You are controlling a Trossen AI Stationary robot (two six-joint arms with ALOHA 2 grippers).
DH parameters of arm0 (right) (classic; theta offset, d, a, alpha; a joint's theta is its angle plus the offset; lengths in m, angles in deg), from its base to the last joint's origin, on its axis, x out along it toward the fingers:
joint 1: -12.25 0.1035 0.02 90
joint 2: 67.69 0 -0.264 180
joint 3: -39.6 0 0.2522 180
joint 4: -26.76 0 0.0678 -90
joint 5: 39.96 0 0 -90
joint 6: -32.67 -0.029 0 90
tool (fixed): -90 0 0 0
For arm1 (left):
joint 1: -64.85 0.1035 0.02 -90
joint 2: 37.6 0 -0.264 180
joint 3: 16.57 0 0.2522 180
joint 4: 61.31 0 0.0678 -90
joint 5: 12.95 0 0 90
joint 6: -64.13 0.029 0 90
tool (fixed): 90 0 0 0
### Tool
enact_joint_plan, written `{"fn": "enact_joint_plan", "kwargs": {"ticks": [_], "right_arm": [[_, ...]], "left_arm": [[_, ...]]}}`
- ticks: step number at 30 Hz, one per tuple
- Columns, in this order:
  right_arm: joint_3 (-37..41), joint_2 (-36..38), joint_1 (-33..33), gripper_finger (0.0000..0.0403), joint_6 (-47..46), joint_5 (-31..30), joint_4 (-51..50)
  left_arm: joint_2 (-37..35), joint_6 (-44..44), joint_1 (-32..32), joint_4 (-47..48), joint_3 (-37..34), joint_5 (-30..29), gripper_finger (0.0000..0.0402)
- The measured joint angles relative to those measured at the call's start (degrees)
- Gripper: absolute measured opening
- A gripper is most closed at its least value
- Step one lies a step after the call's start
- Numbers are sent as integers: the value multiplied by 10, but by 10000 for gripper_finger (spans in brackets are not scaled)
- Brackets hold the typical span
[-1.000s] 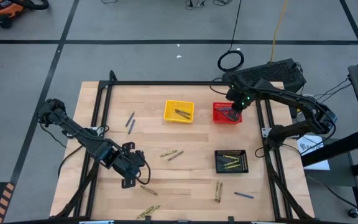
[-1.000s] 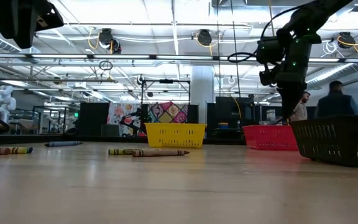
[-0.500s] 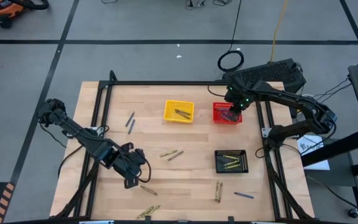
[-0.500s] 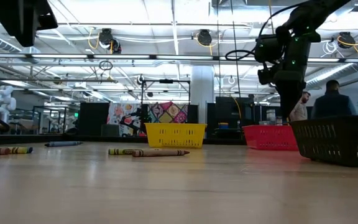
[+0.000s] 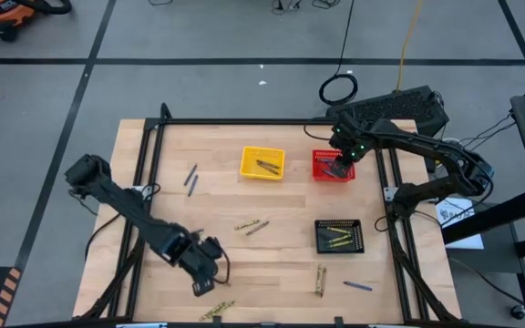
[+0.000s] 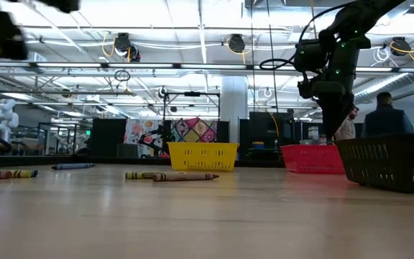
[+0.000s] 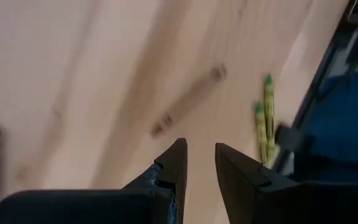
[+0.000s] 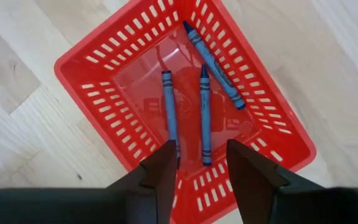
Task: Sort crayons
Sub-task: Put the green crayon into the black bin
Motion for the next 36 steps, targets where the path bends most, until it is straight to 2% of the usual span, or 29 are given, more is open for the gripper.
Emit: {"fn": "enact_joint_plan", "kwargs": {"ticks": [9,17,27,31,36], "right_arm": [[0,0,0,128,-23,0,0],[0,0,0,128,-42,0,-1],[0,0,4,128,-82,0,-5],[0,0,21,128,-100,1,-11],[0,0,54,128,-119,1,-12]], "left_arm": [[20,-130,-64,-72,0,21,87],[41,-226,-113,-70,9,8,86],[143,-222,-119,-58,118,9,86],[177,-224,-126,-10,154,9,86],[209,-227,-137,-3,175,9,86]]}}
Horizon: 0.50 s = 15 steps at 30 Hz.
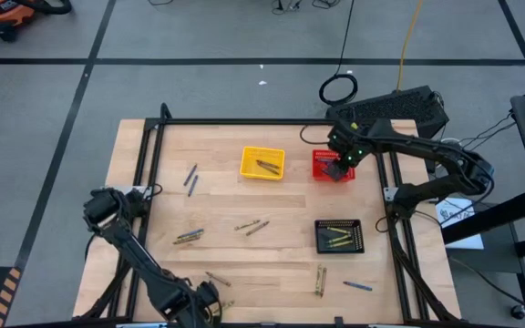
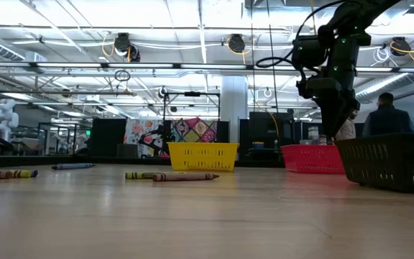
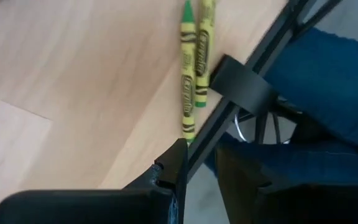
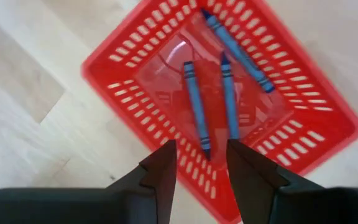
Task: Sort crayons
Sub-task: Put the green crayon into the black bin
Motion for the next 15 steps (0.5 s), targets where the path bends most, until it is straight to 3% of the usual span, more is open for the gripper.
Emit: {"fn": "enact_joint_plan", "kwargs": {"ticks": [15], "right_arm": [[0,0,66,128,-32,0,0]], "left_arm": [[37,0,-7,2,6,-19,86]]}}
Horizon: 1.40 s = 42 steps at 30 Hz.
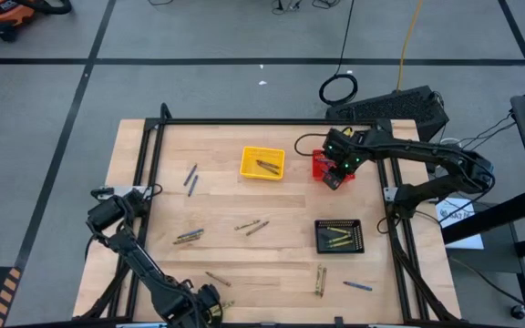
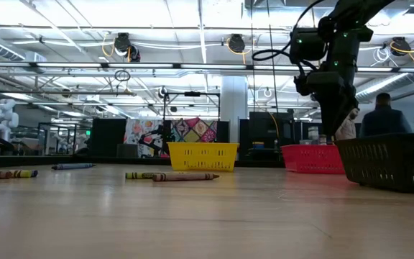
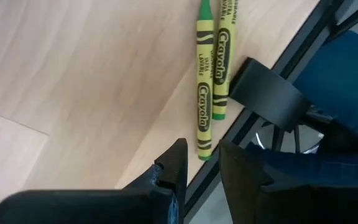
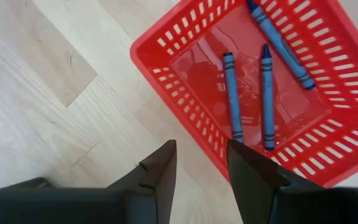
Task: Sort crayons
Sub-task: Put the green crayon into the black bin
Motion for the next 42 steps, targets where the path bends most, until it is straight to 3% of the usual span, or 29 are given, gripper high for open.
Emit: {"fn": "enact_joint_plan", "kwargs": {"ticks": [30,38,42], "right_arm": [[0,0,4,128,1,0,0],[0,0,4,128,0,0,0],[0,0,4,128,-13,1,0]], "left_arm": [[36,4,-2,29,3,-14,85],[36,35,-1,26,1,-19,17],[37,48,0,25,1,-13,8]]}}
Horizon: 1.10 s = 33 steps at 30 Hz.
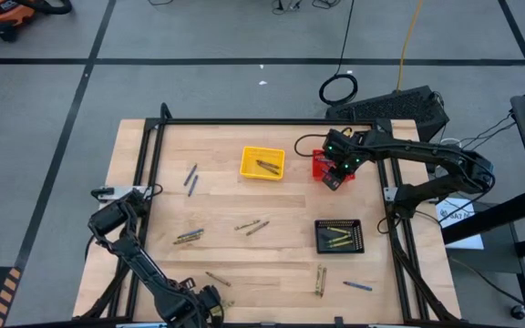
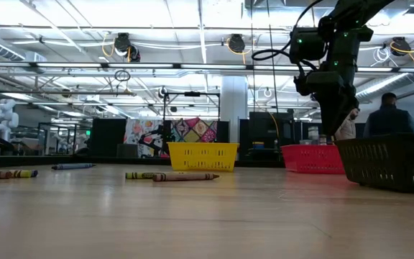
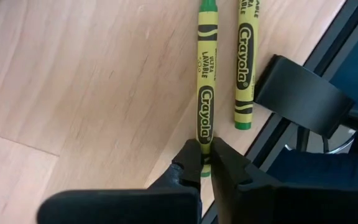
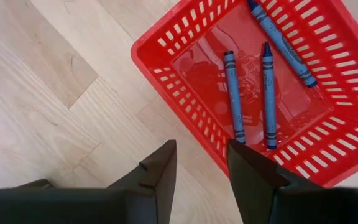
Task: Sort crayons
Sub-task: Put the green crayon into the black bin
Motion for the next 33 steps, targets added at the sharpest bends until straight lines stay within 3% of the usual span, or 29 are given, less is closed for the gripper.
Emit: {"fn": "enact_joint_plan", "kwargs": {"ticks": [9,15,26,33], "right_arm": [[0,0,0,128,2,12,3],[0,0,12,128,14,72,36],[0,0,85,128,-15,159,96],[0,0,156,128,-99,196,135]], "left_arm": [[-3,17,-2,0,1,-2,2],[-34,29,-2,28,2,-62,1],[-81,29,1,117,4,-114,0],[-99,44,2,134,5,-180,0]]}}
